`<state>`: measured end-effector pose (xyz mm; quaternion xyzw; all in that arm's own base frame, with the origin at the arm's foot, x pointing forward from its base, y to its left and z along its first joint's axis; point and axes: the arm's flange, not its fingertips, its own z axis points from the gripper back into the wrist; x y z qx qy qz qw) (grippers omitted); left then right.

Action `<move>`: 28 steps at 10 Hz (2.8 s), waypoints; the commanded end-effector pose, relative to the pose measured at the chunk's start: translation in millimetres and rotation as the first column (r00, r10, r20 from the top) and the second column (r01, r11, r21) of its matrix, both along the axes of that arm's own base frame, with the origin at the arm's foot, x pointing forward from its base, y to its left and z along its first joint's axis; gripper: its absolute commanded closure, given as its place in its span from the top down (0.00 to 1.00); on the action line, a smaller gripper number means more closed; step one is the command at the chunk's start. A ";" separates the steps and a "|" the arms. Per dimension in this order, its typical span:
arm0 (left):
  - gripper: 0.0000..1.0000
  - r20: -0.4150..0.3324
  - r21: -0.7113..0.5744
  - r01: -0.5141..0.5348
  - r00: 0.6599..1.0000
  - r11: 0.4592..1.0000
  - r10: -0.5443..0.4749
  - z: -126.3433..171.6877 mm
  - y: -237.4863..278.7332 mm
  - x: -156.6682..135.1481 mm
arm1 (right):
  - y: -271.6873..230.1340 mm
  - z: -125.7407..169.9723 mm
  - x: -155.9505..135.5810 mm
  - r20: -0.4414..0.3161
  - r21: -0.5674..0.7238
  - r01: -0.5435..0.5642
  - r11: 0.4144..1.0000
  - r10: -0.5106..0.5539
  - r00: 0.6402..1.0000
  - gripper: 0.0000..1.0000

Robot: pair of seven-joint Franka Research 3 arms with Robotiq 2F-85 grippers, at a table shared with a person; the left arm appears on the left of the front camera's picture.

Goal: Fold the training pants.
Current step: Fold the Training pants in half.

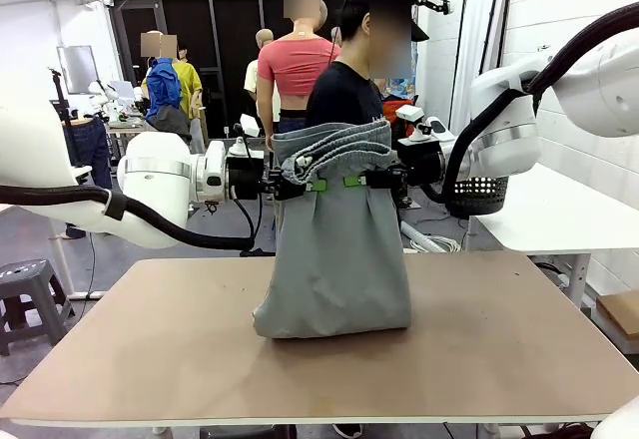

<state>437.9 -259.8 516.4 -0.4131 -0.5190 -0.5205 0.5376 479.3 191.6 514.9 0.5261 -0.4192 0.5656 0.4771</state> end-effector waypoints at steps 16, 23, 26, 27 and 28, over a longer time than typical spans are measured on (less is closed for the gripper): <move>0.00 0.259 0.040 -0.168 0.954 0.985 0.152 62.4 27.6 174.8 | 54.4 49.3 151.9 0.255 -0.105 0.088 0.991 -0.059 0.965 0.00; 0.00 -0.115 0.029 -0.068 0.991 0.997 0.071 -14.8 43.8 93.1 | 26.3 -20.7 90.1 -0.171 -0.203 -0.065 0.977 0.030 0.985 0.00; 0.00 -0.277 0.008 -0.023 0.961 1.000 0.025 -57.2 39.2 52.4 | 13.3 -69.1 58.4 -0.362 -0.255 -0.112 0.961 0.012 0.932 0.00; 0.00 -0.331 0.002 -0.020 0.943 1.000 0.020 -68.9 39.7 39.8 | 17.5 -85.1 46.0 -0.412 -0.249 -0.142 0.958 0.028 0.911 0.00; 0.00 -0.346 -0.009 -0.033 0.938 0.999 0.028 -69.7 39.4 29.4 | 22.9 -90.6 36.7 -0.411 -0.240 -0.146 0.960 0.036 0.911 0.00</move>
